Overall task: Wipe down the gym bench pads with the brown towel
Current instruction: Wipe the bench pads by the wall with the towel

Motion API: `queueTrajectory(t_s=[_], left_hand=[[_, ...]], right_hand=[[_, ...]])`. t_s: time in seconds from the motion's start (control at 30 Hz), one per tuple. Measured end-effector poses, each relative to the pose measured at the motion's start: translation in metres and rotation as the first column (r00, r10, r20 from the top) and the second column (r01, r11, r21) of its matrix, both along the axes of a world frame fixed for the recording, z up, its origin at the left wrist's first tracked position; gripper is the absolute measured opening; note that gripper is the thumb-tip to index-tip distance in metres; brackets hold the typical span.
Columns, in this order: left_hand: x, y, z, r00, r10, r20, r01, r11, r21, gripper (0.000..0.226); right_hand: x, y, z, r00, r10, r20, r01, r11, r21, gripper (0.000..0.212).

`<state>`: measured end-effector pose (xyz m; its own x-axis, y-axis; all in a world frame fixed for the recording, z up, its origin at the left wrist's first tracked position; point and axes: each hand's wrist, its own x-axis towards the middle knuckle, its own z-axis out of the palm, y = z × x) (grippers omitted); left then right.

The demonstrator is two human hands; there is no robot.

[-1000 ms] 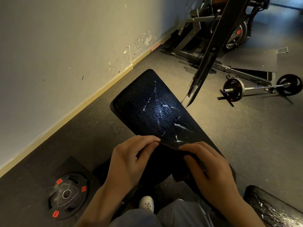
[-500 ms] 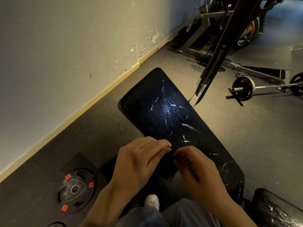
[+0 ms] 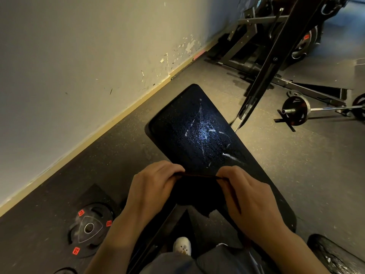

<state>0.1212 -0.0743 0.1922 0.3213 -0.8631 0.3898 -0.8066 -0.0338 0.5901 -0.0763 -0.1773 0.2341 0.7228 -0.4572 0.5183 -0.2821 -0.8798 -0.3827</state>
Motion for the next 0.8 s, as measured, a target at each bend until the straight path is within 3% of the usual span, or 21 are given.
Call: queueTrajectory(t_s=[0.2, 0.27, 0.4, 0.53, 0.63, 0.8], left_hand=[[0.038, -0.004, 0.004, 0.956, 0.202, 0.212, -0.196, 0.979, -0.048, 0.034], [0.055, -0.012, 0.004, 0.917, 0.253, 0.308, -0.241, 0.968, -0.076, 0.026], [0.099, -0.049, 0.014, 0.856, 0.265, 0.444, -0.209, 0.963, -0.171, 0.031], [0.133, -0.103, 0.025, 0.799, 0.300, 0.521, -0.181, 0.946, -0.268, 0.017], [0.136, -0.128, -0.002, 0.800, 0.328, 0.502, -0.230, 0.941, -0.249, 0.023], [0.100, -0.118, -0.071, 0.872, 0.246, 0.424, -0.187, 0.967, -0.175, 0.030]], right_hand=[[0.026, -0.013, -0.009, 0.997, 0.030, -0.065, -0.032, 0.999, -0.037, 0.014], [0.040, -0.019, -0.014, 0.993, 0.045, -0.105, -0.048, 0.998, -0.031, 0.016], [0.078, -0.036, -0.017, 0.992, 0.055, -0.112, -0.059, 0.998, -0.038, 0.026], [0.110, -0.059, -0.019, 0.994, -0.004, -0.112, 0.002, 1.000, -0.014, 0.025], [0.115, -0.072, -0.041, 0.966, -0.023, -0.258, 0.029, 0.999, 0.018, 0.011], [0.107, -0.074, -0.081, 0.931, -0.056, -0.362, 0.061, 0.998, 0.004, 0.024]])
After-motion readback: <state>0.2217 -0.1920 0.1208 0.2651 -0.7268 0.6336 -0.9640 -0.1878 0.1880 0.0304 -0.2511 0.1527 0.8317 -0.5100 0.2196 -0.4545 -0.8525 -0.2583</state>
